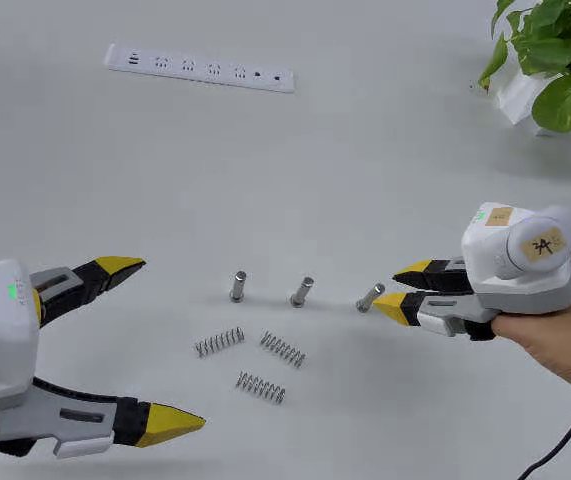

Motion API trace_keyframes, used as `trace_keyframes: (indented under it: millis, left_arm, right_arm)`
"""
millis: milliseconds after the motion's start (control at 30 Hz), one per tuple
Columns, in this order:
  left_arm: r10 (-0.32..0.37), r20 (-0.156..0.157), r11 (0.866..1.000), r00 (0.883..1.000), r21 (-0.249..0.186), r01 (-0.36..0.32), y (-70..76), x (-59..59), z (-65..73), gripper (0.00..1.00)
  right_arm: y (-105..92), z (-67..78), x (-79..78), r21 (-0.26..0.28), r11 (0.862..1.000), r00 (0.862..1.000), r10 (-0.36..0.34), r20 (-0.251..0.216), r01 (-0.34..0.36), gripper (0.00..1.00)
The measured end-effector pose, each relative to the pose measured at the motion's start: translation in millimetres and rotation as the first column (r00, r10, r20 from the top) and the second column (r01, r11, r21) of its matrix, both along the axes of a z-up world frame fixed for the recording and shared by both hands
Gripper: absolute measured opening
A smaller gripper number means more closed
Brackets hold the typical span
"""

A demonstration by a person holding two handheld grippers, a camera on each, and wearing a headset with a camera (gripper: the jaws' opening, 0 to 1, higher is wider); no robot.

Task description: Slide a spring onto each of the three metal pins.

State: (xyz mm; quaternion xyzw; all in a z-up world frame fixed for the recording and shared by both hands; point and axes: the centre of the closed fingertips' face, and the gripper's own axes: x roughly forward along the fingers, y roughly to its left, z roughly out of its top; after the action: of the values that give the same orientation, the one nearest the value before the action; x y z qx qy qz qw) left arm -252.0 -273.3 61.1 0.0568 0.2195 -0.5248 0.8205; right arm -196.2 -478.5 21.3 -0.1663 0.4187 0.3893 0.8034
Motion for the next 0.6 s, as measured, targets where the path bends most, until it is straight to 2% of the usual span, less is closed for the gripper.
trace_keyframes:
  millis: [333, 600]
  left_arm:
    - [0.001, 0.004, 1.0, 1.0, 0.006, -0.001, -2.0, -1.9, 3.4, 0.99]
    - [0.006, 0.009, 1.0, 1.0, 0.013, -0.006, -3.0, -4.0, 4.4, 0.98]
  right_arm:
    - [-4.4, 9.0, -5.8, 0.053, 0.998, 1.0, -0.02, 0.021, 0.019, 0.34]
    - [-12.1, 14.5, -15.4, 0.086, 0.996, 0.999, -0.018, 0.032, 0.015, 0.46]
